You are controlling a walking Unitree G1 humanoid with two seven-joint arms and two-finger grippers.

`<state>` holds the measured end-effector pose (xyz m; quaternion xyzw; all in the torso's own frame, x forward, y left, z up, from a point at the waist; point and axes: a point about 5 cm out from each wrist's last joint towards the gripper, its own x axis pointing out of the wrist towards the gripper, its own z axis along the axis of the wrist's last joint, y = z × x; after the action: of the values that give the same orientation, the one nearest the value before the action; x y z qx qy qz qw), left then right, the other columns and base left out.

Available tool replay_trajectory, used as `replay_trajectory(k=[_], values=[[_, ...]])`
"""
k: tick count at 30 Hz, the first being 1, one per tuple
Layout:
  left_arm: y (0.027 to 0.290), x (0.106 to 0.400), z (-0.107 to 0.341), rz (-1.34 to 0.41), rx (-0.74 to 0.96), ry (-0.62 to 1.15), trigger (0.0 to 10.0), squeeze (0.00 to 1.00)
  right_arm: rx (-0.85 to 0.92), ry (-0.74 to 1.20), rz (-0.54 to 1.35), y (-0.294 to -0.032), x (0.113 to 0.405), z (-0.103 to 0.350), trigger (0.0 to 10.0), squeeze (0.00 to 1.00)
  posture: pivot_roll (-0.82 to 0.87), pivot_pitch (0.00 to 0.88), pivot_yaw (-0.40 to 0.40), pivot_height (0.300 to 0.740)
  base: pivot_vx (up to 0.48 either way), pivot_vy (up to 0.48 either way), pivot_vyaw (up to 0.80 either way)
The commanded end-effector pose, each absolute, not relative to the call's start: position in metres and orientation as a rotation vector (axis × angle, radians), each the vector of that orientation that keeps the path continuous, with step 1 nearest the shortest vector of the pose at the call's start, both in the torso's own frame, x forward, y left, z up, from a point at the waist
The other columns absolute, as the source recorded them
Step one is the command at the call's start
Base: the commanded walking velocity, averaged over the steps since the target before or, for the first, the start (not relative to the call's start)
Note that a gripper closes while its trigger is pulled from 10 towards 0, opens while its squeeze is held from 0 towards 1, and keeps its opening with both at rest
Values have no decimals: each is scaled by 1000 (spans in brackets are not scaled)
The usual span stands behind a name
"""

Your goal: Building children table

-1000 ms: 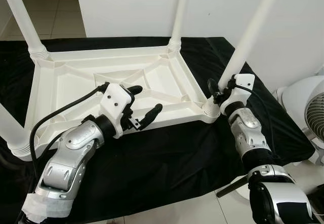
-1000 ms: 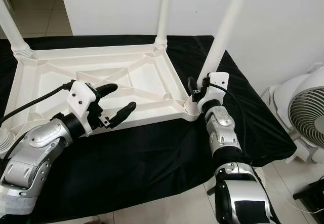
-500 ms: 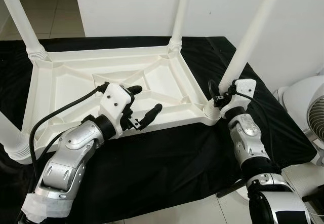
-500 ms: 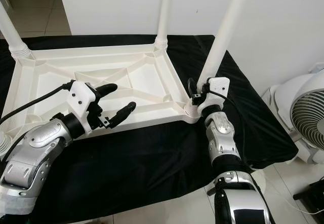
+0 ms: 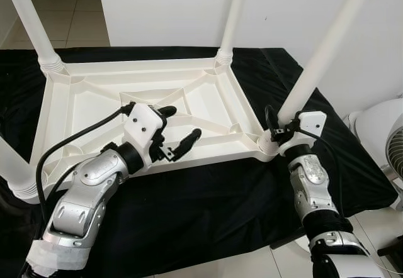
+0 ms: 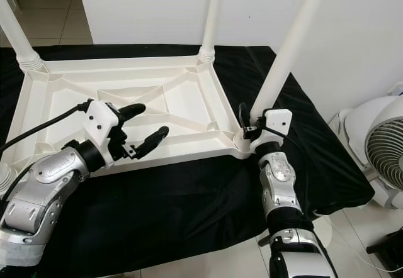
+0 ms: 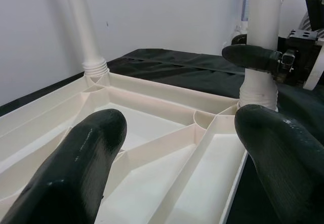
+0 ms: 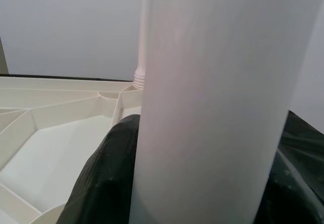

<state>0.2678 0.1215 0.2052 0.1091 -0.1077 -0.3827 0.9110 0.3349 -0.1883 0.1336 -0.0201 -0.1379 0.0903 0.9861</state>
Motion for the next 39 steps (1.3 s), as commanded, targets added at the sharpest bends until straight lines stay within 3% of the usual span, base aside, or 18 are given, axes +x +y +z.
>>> replay_trajectory(k=[1,21,31,39], values=[[121,267,208,-787,227,-230,10000,0,-139,55,237,-192,300,56,10000,0,149,102,-36,740,0,0,0],[123,268,210,-785,235,-230,10000,0,-319,31,383,-181,284,46,10000,0,155,101,-33,740,0,0,0],[124,269,211,-785,237,-234,10000,0,-299,36,368,-183,285,44,10000,0,156,97,-32,740,0,0,0],[125,270,211,-784,240,-235,10000,0,-142,0,278,-187,300,61,10000,0,155,92,-31,740,0,0,0]])
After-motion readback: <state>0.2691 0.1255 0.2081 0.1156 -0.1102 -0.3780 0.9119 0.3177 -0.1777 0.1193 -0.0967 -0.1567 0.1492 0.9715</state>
